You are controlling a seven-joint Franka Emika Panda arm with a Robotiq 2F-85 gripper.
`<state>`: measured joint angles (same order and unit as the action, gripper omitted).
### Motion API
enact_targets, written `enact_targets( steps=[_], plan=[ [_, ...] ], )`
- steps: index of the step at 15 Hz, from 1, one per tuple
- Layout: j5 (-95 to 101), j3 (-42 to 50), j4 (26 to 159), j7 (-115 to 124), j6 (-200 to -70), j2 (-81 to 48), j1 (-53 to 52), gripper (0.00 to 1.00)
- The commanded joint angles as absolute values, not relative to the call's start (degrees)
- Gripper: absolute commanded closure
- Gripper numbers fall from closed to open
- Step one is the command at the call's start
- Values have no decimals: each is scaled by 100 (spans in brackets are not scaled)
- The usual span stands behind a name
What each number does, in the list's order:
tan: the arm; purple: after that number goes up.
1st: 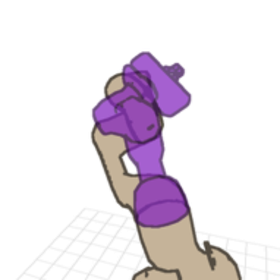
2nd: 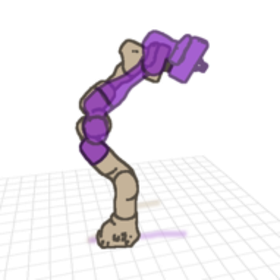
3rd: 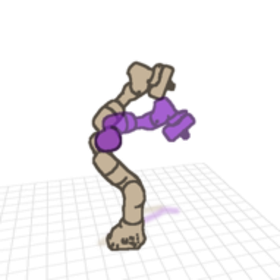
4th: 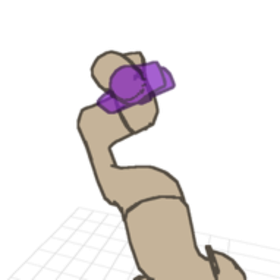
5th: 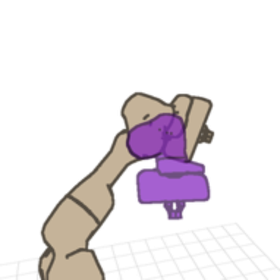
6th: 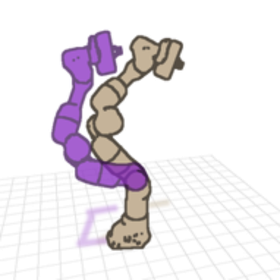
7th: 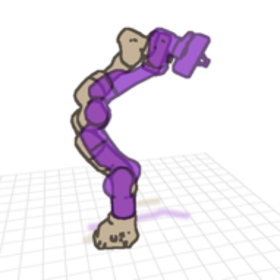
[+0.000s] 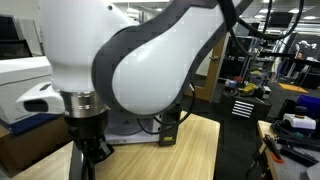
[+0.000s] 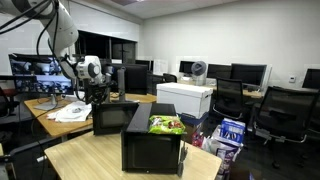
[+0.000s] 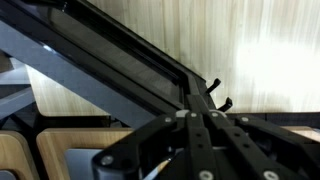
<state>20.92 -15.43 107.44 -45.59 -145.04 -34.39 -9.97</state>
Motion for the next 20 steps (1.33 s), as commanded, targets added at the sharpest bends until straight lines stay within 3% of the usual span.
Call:
enact_targets(
  steps=[1, 3, 4, 5, 11, 16, 20],
  plan=[
    [1904, -1633, 10615, -4544, -14675, -3592, -1175, 100],
    [2063, -1572, 10664, -4569, -14629, -3522, -1298, 100],
    [2236, -1464, 10688, -4623, -14330, -3415, -1401, 93],
    [2315, -1431, 10753, -4799, -13829, -3259, -1396, 73],
    [3013, -1098, 11218, -5916, -12336, -2135, -1067, 36],
    [2383, -850, 10974, -7312, -11748, -1546, -431, 2],
    [1933, -543, 10628, -6761, -11355, -1455, -272, 0]
  ],
)
